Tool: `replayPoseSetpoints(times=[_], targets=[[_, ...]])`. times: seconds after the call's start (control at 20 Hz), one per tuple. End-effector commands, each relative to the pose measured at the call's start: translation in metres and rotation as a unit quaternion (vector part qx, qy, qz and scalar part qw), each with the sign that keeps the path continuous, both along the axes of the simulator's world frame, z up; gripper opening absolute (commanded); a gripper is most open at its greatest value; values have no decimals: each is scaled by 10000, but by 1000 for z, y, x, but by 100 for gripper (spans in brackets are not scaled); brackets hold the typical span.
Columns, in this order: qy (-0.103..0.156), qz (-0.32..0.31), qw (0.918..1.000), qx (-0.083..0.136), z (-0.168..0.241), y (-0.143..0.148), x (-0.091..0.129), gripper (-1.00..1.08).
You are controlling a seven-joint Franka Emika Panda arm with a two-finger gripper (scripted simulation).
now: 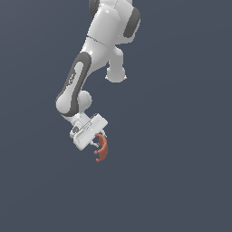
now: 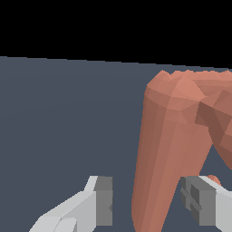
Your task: Pick up the object and move it to a goal position.
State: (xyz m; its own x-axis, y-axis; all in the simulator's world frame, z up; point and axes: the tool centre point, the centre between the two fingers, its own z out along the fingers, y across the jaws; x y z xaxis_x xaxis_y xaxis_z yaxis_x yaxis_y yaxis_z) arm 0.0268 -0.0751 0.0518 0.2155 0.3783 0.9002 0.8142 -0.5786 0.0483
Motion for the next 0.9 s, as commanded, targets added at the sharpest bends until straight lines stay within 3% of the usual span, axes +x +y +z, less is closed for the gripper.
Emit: replayPoseSetpoints(times=[0.0, 0.15, 0.2, 0.85], targets=[[1, -1, 10000, 2, -3, 6, 3, 28], [3, -1, 10000, 3, -5, 8, 5, 28], [3, -1, 10000, 3, -5, 8, 5, -100], [3, -1, 10000, 3, -3, 5, 5, -100]])
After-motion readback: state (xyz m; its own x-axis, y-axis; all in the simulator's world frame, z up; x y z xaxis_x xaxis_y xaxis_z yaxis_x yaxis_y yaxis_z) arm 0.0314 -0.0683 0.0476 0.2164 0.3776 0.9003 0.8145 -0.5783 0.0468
